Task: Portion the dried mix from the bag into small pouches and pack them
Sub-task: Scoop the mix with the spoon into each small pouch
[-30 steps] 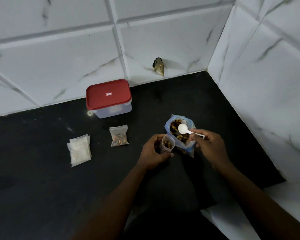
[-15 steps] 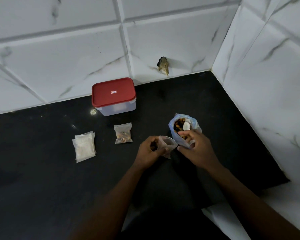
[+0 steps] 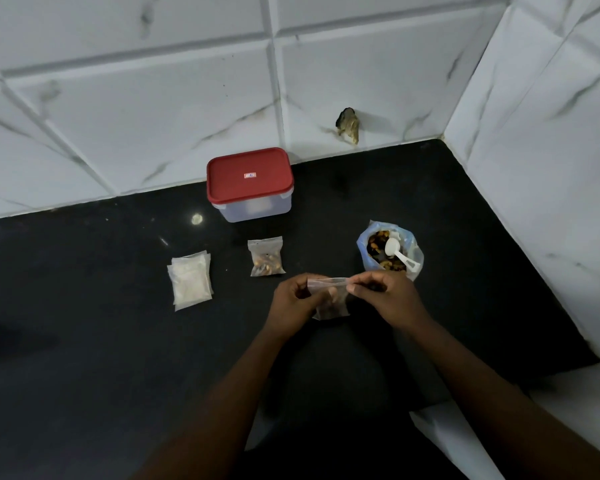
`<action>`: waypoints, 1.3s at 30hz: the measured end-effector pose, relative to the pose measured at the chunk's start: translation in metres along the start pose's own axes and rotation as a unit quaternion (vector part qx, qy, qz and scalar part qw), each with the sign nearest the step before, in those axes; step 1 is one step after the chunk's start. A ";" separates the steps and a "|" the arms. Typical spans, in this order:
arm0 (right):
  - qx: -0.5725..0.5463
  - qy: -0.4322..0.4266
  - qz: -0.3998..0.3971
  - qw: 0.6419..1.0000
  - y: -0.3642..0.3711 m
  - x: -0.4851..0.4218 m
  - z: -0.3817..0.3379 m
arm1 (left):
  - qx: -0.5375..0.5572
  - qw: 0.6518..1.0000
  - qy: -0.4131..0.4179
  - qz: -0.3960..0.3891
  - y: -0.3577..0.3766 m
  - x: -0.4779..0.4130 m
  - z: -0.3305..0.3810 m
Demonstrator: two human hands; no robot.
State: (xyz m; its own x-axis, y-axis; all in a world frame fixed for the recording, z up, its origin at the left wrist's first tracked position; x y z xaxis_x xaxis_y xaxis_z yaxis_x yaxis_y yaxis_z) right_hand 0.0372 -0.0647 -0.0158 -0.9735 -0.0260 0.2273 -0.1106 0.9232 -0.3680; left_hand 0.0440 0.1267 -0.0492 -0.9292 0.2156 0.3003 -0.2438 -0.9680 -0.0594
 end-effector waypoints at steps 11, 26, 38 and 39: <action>-0.088 0.070 -0.029 0.993 0.053 -0.002 -0.001 | 0.050 0.998 0.024 0.030 -0.034 0.019 -0.001; -0.054 0.034 -0.050 0.997 0.104 0.003 -0.040 | 0.062 0.995 0.016 0.082 -0.083 0.034 -0.011; -0.039 0.031 -0.075 0.996 0.131 -0.011 -0.044 | 0.088 0.995 0.007 0.056 -0.107 0.040 -0.016; -0.038 0.032 -0.073 0.996 0.132 -0.012 -0.042 | 0.082 0.995 0.002 0.053 -0.109 0.040 -0.017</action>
State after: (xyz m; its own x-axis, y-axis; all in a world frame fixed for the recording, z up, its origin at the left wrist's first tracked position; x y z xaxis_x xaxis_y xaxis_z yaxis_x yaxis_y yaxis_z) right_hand 0.0428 0.0737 -0.0292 -0.9328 -0.1405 0.3320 -0.2331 0.9376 -0.2579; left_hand 0.0288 0.2425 -0.0470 -0.9486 0.1109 0.2965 -0.0959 -0.9933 0.0647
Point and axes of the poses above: each hand's wrist, its own x-axis away from the middle knuckle, its own y-axis out of the palm, z = x × y, the point moved 9 cm from there along -x, towards the middle knuckle, and after that the axes turned 1 degree about -y, right-handed, at the moved point
